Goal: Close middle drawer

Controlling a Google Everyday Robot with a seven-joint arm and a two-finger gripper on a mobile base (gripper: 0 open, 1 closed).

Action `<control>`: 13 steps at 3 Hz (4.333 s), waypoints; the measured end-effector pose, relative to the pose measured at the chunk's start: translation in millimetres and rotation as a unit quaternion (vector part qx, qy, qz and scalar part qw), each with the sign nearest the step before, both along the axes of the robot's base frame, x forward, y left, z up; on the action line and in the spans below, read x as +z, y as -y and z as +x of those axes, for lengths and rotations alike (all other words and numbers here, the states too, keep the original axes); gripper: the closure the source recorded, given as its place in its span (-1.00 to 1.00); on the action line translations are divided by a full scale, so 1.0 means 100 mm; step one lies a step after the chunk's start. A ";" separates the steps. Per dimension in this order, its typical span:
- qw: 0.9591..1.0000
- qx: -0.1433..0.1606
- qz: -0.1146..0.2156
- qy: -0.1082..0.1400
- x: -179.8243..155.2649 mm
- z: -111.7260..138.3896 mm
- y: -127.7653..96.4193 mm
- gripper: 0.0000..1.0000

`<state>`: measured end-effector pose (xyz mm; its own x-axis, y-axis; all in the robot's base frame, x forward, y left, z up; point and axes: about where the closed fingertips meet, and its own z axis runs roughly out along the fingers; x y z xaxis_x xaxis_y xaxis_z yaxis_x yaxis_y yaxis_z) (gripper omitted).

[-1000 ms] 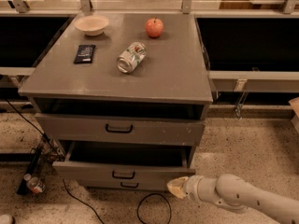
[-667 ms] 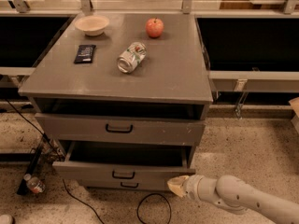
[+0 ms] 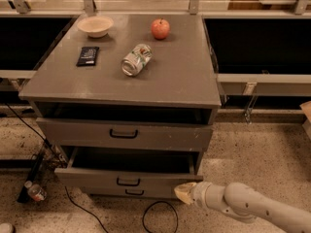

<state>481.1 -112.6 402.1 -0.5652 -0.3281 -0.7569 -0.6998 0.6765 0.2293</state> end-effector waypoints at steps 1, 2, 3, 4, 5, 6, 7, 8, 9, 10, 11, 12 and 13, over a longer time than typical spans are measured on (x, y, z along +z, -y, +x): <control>0.999 0.004 -0.052 0.001 -0.06 0.17 -0.16 1.00; 0.996 0.006 -0.092 -0.001 -0.14 0.31 -0.27 1.00; 0.994 0.012 -0.106 -0.002 -0.16 0.35 -0.31 1.00; 0.994 0.013 -0.107 -0.002 -0.16 0.36 -0.31 0.62; 0.994 0.013 -0.107 -0.002 -0.16 0.36 -0.32 0.15; 0.994 0.013 -0.107 -0.002 -0.16 0.36 -0.32 -0.32; 0.994 0.013 -0.107 -0.002 -0.16 0.36 -0.32 -0.75; 0.994 0.013 -0.107 -0.002 -0.16 0.36 -0.32 -1.00; 0.994 0.013 -0.107 -0.002 -0.16 0.36 -0.32 -1.00; 0.994 0.013 -0.107 -0.002 -0.16 0.36 -0.32 -0.64; 0.994 0.013 -0.107 -0.002 -0.16 0.36 -0.32 -0.17; 0.994 0.013 -0.107 -0.002 -0.16 0.36 -0.32 0.29; 0.994 0.013 -0.107 -0.002 -0.17 0.36 -0.32 0.08</control>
Offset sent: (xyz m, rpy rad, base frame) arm 0.0436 0.0326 -0.0184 -0.2581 0.0050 0.0049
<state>516.6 -80.8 385.6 -0.5573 -0.4954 -0.6664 -0.7168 0.6920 0.0850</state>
